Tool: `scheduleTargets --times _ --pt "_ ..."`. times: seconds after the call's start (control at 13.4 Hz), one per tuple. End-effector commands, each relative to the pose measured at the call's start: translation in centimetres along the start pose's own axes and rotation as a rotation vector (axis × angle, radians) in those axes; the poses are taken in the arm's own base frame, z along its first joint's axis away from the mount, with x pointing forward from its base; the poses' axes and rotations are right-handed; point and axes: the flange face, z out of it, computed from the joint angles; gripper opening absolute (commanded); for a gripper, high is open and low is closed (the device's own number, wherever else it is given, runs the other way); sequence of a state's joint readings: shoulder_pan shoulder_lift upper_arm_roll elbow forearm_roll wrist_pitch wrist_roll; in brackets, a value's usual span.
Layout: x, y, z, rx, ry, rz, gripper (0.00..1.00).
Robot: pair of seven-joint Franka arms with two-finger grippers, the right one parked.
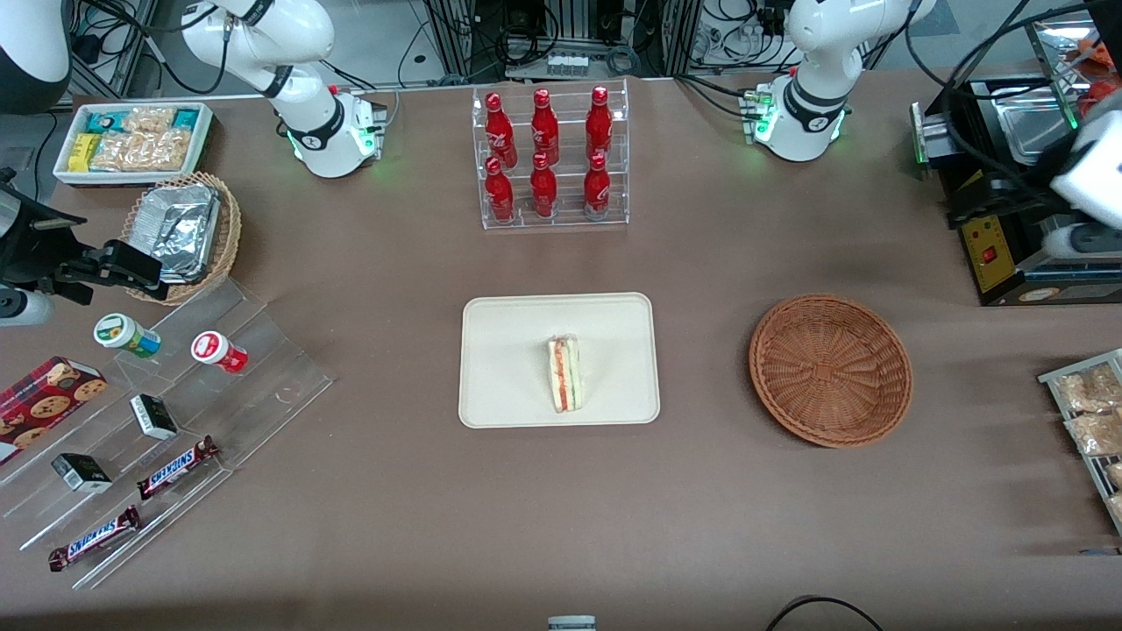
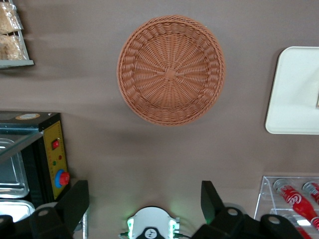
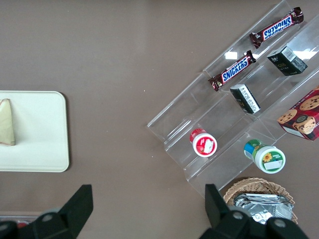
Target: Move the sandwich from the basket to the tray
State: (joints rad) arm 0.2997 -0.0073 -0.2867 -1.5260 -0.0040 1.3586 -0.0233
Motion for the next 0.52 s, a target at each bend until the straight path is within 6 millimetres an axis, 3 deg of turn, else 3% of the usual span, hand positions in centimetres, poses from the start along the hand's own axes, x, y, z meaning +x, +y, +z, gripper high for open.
scheduleTargets --times 0.0,0.45 --pt "-1.19 -0.33 -0.59 -0.02 0.007 0.028 0.99" --pt "-1.14 0.21 -0.94 -0.024 0.016 0.04 0.99"
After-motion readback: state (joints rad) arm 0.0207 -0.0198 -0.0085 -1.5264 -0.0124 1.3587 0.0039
